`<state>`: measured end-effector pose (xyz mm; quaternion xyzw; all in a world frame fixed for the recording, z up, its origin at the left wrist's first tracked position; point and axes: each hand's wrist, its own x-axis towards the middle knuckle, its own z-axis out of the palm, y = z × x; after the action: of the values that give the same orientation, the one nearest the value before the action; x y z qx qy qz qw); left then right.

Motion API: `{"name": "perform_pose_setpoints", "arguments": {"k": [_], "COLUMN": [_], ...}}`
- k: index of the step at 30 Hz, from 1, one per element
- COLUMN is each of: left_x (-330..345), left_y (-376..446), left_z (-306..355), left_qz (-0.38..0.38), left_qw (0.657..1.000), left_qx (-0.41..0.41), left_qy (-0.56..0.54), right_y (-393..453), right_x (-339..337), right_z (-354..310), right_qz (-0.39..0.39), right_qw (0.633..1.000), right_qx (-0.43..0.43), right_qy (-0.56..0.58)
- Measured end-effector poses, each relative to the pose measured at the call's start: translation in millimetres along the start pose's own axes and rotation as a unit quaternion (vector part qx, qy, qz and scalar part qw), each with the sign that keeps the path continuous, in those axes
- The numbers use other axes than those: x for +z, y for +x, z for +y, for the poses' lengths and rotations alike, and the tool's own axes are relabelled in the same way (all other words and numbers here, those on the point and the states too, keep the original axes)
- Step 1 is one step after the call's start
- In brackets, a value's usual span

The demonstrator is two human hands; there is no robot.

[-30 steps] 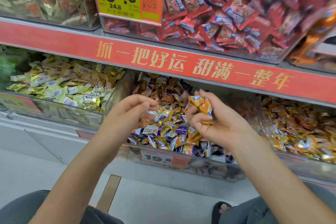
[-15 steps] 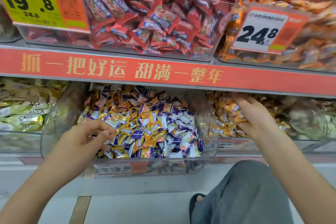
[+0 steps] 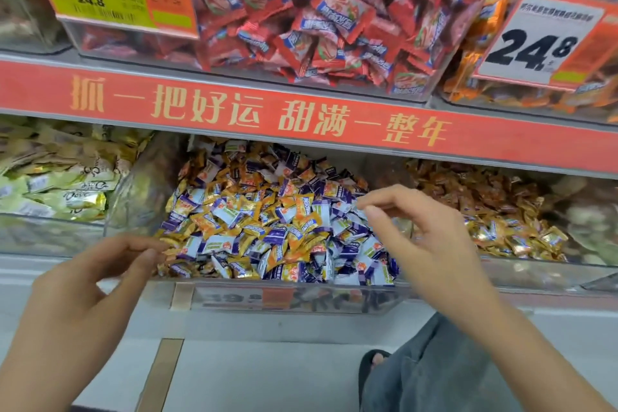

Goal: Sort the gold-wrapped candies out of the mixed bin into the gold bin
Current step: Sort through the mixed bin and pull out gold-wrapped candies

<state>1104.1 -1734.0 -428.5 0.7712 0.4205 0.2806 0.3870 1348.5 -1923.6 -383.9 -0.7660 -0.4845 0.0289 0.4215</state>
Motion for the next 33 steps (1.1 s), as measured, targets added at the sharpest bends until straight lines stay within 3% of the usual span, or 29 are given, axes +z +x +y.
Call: {"name": "perform_pose_setpoints", "arguments": {"k": [5,10,15,23,26,29,33], "left_x": [-5.8,-11.0,-12.7,-20.3,-21.3,-21.6,-18.0], "left_y": [-2.5,-2.7,-3.4,-4.6,-4.9,-5.6,-4.4], "left_z": [1.5,-5.3,-5.6,-9.5,-7.9,-5.6,-7.9], "left_qz": [0.038,0.056,0.065,0.065,0.059,0.054,0.057], "left_qw": [0.999,0.998,0.996,0.996,0.997,0.997,0.998], "left_qx": [0.027,0.014,0.019,0.013,0.008,0.005,-0.001], "left_qy": [-0.003,-0.014,-0.050,-0.056,-0.053,-0.055,-0.038], "right_y": [51.3,92.6,114.6,128.7,116.7,108.1,102.5], "right_x": [83.4,146.2,177.0,150.2,168.7,185.7,193.3], "right_z": [-27.5,-56.2,-53.5,-58.4,-71.4,-75.8,-67.6], "right_qz": [-0.247,-0.413,-0.448,-0.389,-0.478,-0.566,-0.561], "right_qw": [0.967,0.889,0.856,0.912,0.861,0.795,0.786], "right_qx": [-0.057,-0.169,-0.152,-0.100,-0.138,-0.112,-0.133], "right_qy": [0.027,-0.105,-0.208,-0.087,-0.104,-0.187,-0.222]}}
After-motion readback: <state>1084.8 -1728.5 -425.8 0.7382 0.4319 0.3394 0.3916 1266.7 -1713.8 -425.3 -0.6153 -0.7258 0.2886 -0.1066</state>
